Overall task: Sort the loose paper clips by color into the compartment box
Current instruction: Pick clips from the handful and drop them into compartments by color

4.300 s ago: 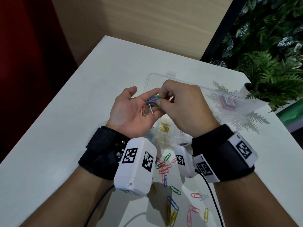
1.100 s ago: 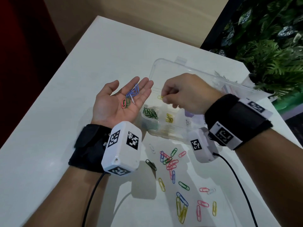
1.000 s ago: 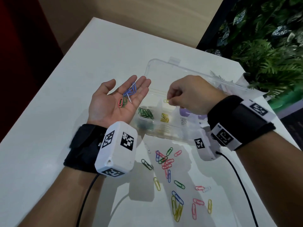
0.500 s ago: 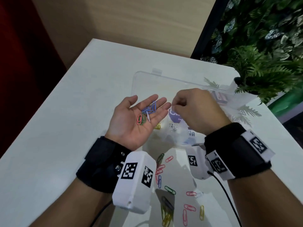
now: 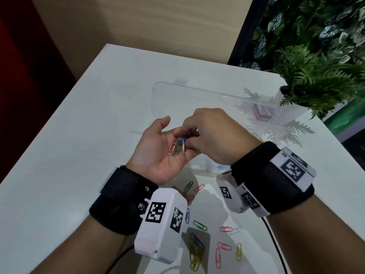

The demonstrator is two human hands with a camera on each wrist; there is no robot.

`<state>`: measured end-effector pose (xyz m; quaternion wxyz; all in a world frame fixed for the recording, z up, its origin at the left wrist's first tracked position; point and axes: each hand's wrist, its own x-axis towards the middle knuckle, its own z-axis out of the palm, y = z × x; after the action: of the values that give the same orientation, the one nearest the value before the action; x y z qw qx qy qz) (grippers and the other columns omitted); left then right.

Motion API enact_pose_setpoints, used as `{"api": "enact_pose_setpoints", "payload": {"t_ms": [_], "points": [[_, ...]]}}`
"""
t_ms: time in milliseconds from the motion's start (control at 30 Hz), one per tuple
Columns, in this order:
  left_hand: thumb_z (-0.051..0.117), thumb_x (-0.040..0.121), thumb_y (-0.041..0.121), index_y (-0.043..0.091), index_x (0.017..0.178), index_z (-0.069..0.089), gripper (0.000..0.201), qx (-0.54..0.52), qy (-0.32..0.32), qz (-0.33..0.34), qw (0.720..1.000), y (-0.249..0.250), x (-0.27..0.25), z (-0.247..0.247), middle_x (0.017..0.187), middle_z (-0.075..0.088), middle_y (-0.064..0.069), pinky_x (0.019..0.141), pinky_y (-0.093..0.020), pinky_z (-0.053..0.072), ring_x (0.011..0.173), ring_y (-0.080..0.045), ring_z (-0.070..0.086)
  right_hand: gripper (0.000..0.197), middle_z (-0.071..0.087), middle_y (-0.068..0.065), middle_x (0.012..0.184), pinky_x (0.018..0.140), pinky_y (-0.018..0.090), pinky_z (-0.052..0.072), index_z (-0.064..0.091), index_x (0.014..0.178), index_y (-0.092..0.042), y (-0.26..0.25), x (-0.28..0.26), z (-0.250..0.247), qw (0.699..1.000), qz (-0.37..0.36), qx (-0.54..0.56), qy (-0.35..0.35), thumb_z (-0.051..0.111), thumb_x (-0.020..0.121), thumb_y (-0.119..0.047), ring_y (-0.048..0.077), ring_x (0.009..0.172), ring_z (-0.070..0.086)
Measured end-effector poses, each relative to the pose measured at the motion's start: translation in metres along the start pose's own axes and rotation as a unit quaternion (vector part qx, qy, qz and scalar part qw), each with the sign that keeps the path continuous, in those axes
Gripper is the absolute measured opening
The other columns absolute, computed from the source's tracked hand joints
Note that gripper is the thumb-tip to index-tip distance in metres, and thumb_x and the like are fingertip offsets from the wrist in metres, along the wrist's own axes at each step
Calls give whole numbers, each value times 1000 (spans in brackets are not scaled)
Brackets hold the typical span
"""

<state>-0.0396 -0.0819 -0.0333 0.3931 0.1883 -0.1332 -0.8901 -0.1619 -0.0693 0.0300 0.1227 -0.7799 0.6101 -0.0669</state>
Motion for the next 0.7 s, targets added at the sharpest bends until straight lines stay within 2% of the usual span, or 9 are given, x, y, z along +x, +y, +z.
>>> {"api": "enact_pose_setpoints", "payload": {"t_ms": [200, 367, 500, 600, 700], "points": [[32, 97, 38, -8, 106, 54, 51, -26, -15, -8, 1000, 1, -1, 1, 107, 50, -18, 85, -47, 52, 108, -24, 35, 8, 61, -2, 86, 67, 29, 47, 68, 87, -18, 0, 2, -1, 1000, 20, -1, 12, 61, 83, -14, 17, 82, 57], [30, 98, 39, -10, 117, 52, 57, -15, -24, -15, 999, 0, -1, 1, 122, 47, -22, 83, -48, 55, 113, -30, 44, 8, 58, -5, 75, 56, 22, 41, 69, 90, -18, -1, 2, 1, 999, 26, -17, 14, 62, 85, -16, 16, 75, 56], [31, 98, 39, -10, 122, 50, 58, -24, -20, -20, 999, -1, -1, 3, 122, 46, -21, 79, -46, 57, 112, -30, 44, 10, 61, -2, 76, 57, 25, 43, 67, 87, -15, -2, 3, 0, 999, 30, -23, -4, 60, 83, -9, 18, 75, 56], [30, 98, 39, -12, 117, 52, 58, -27, -24, -22, 999, -2, -1, 3, 122, 50, -25, 79, -47, 57, 110, -34, 50, 9, 56, -5, 71, 54, 22, 39, 66, 86, -14, -2, 2, -2, 999, 40, -4, 1, 60, 81, -9, 18, 73, 54], [31, 98, 39, -10, 112, 54, 55, -17, -27, -23, 999, -2, -1, 3, 122, 53, -29, 82, -46, 56, 102, -36, 57, 12, 61, 1, 80, 59, 26, 43, 66, 89, -12, -1, 3, -1, 998, 48, -26, 19, 58, 81, -7, 21, 79, 57]]}}
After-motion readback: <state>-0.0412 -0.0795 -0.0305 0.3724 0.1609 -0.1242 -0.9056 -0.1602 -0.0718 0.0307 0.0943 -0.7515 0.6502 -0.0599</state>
